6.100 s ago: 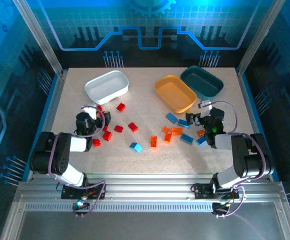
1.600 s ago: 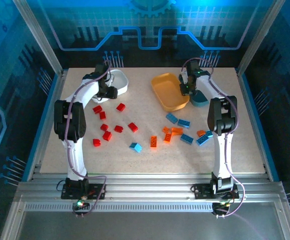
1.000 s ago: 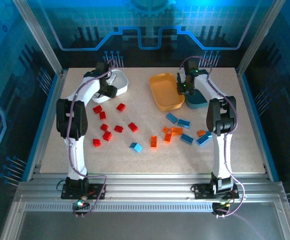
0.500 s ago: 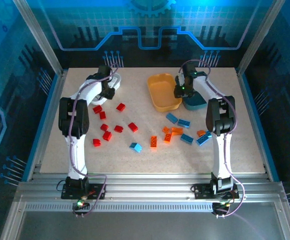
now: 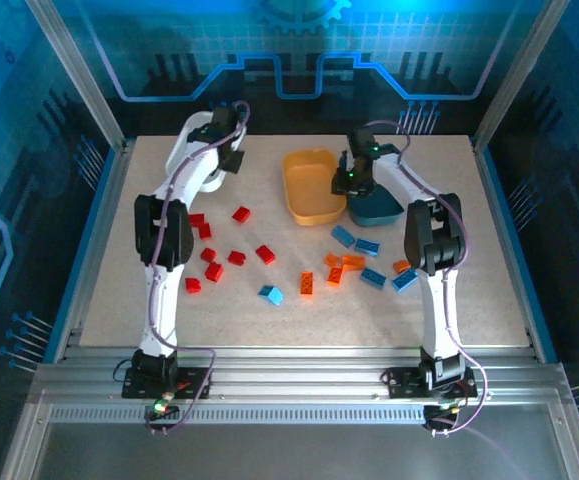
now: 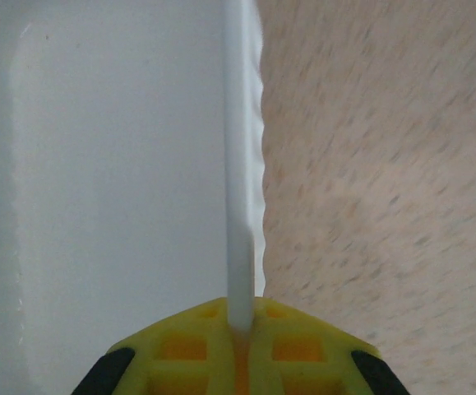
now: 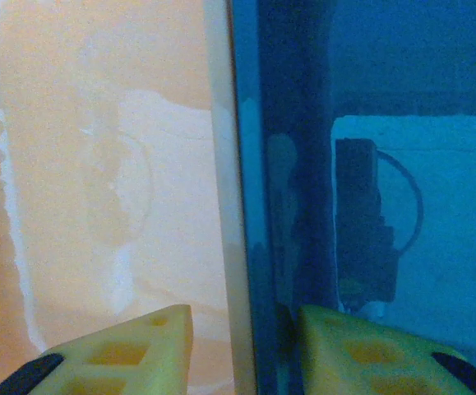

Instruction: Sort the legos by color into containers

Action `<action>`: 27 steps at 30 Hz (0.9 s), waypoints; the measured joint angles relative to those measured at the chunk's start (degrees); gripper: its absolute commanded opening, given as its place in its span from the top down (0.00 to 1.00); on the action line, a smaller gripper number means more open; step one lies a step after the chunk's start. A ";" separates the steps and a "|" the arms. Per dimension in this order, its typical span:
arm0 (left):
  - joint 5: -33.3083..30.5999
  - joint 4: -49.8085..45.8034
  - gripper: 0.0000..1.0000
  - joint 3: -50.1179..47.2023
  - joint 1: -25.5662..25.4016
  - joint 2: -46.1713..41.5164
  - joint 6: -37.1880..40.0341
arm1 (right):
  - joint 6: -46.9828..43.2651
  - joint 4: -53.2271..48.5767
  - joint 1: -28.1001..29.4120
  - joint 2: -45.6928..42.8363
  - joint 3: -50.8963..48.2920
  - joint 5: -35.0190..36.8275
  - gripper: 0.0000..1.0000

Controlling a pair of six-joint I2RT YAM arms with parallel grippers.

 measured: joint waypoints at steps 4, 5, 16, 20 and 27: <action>0.09 -7.82 1.00 13.16 -4.39 2.43 -7.89 | 4.94 0.24 1.49 0.33 0.74 2.54 0.73; 0.17 -9.27 1.00 14.75 -5.60 2.51 -10.08 | 5.92 0.26 1.70 0.50 1.20 3.43 0.74; 4.50 -14.14 1.00 11.47 -11.65 4.61 -25.00 | 8.50 0.15 1.75 0.66 1.95 12.41 0.79; 5.01 -13.73 1.00 12.41 -11.82 6.03 -27.93 | 6.49 0.13 1.31 0.66 1.97 12.98 0.78; 7.23 -9.60 1.00 12.98 -11.91 8.41 -31.04 | 1.77 0.94 -0.31 0.66 1.97 10.19 0.78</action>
